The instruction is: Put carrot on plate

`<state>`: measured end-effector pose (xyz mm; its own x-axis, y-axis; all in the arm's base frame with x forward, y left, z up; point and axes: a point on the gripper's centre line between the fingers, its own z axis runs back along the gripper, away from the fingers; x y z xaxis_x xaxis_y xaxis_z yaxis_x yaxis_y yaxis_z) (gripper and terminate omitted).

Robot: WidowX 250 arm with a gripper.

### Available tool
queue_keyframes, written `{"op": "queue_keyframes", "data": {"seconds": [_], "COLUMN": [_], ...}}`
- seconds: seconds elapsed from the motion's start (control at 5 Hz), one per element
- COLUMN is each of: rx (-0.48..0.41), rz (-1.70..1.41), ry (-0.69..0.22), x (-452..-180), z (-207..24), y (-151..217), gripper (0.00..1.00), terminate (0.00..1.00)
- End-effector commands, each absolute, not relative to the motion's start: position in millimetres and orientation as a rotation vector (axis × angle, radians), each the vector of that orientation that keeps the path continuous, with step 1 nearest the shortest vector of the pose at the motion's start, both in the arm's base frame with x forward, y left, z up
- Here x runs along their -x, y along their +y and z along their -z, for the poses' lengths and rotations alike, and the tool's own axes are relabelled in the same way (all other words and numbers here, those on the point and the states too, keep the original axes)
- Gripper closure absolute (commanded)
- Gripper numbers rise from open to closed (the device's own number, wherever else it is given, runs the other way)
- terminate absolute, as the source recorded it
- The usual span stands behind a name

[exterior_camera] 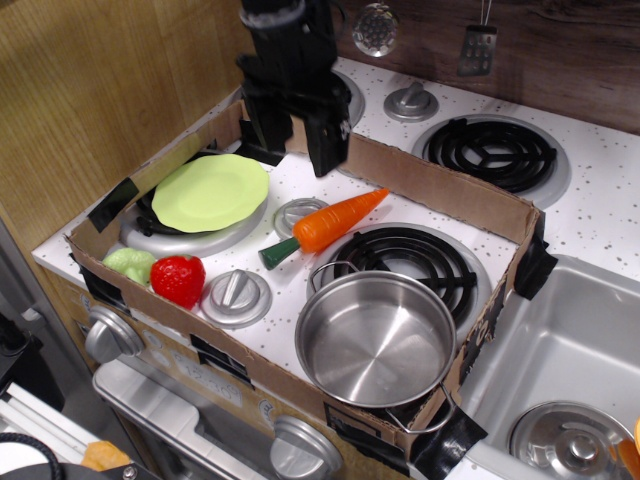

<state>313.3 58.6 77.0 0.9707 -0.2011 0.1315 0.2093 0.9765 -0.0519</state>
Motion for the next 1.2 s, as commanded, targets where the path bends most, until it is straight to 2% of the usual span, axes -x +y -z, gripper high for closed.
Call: {"op": "queue_keyframes", "data": {"seconds": [0.0,0.2,0.6,1.0], "rx": [0.027,0.035,0.06,0.051], "rz": [0.201,0.177,0.189,0.16], "ry": [-0.157,-0.159,-0.142,-0.142], "x": [-311,-305,-318,-318], "z": [-75,-66,-48,-37], "y": [46,41,33,33], "gripper": [0.0,0.0,0.0,0.0], "terminate": [0.0,0.0,0.0,0.0]}}
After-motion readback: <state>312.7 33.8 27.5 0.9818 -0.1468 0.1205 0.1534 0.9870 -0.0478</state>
